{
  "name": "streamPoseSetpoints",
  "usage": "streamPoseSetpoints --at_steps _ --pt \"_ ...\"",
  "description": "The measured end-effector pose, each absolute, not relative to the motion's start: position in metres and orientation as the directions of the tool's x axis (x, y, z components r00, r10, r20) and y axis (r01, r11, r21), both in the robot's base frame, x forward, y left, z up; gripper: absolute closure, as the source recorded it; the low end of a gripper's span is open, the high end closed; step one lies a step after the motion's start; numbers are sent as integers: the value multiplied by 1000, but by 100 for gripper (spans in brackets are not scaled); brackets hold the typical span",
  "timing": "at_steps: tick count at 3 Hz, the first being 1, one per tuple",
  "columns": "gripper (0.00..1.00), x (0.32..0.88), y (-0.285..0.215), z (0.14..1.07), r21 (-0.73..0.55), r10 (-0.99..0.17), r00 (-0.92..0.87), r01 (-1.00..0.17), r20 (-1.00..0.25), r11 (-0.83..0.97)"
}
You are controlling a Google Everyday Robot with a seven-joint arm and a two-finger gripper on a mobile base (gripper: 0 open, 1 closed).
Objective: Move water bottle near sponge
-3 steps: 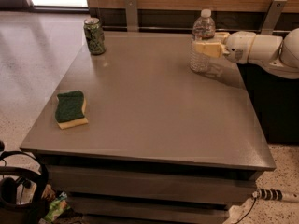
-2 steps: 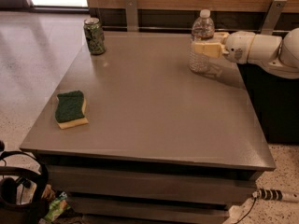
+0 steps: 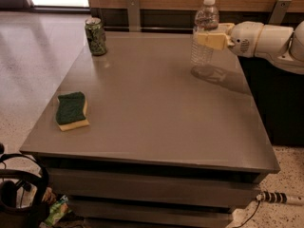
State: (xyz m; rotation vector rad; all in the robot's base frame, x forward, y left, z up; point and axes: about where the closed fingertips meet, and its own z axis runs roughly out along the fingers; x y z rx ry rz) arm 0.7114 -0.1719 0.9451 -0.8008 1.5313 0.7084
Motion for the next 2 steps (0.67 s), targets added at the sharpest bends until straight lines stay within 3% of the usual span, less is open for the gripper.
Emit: streamPoseSetpoints --at_steps 2 --pt "100 657 -141 969 -8 -74 -44 -810 -996 587"
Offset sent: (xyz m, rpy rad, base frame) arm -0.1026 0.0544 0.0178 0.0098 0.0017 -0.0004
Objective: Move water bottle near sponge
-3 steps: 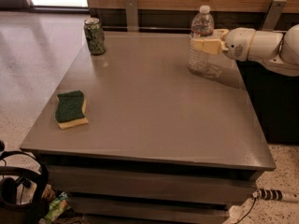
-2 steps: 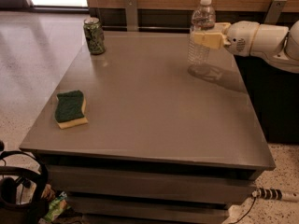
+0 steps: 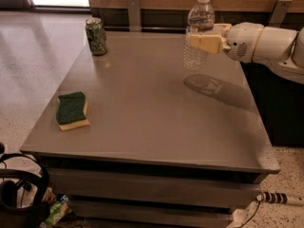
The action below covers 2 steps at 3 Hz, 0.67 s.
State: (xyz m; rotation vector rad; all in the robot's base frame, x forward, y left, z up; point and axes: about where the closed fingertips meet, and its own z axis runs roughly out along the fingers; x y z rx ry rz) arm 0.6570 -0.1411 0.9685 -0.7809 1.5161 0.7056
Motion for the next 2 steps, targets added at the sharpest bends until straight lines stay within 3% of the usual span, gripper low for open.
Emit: streamPoseSetpoints --at_steps 2 --pt "100 596 -92 949 0 -127 -75 -860 -989 510"
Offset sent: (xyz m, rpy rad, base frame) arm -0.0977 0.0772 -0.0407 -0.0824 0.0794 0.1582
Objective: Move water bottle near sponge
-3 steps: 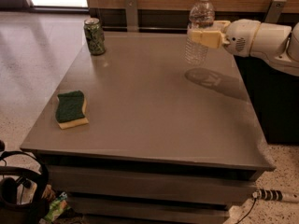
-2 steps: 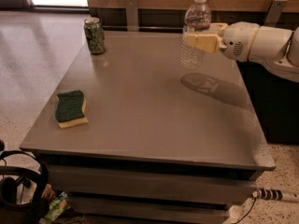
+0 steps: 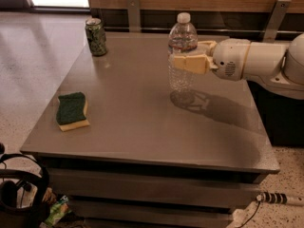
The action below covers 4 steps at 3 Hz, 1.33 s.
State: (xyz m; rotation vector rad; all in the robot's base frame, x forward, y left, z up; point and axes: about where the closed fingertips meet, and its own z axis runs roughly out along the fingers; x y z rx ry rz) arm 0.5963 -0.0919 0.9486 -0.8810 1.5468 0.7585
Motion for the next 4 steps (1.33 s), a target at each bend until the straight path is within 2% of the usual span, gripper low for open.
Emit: streamPoseSetpoints --at_steps 3,4 --pt "100 540 -16 927 -31 -183 -24 -956 -983 291" --pt "100 540 -16 927 -30 -181 -24 -956 -983 291"
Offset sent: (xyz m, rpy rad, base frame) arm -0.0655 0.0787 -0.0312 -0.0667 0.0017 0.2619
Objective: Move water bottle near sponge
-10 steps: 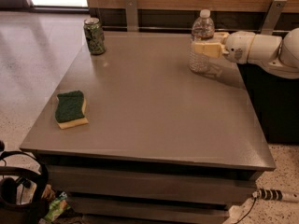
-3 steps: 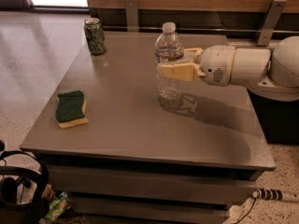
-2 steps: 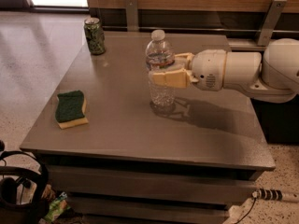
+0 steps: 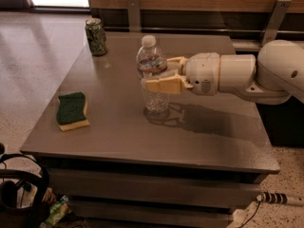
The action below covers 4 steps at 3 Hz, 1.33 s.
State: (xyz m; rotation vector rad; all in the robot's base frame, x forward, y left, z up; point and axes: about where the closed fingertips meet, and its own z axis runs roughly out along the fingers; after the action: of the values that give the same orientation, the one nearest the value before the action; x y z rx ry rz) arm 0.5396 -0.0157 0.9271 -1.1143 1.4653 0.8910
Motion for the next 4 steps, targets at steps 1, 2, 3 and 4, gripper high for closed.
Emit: streamPoseSetpoints --at_steps 1,2,3,4 --pt "100 530 15 914 -3 -106 -29 -957 -994 291" --pt "100 523 38 906 12 -64 -30 -963 -998 271" --pt "100 516 57 905 4 -39 -14 -969 -999 246" --pt "100 508 74 908 -18 -35 11 -975 -999 223"
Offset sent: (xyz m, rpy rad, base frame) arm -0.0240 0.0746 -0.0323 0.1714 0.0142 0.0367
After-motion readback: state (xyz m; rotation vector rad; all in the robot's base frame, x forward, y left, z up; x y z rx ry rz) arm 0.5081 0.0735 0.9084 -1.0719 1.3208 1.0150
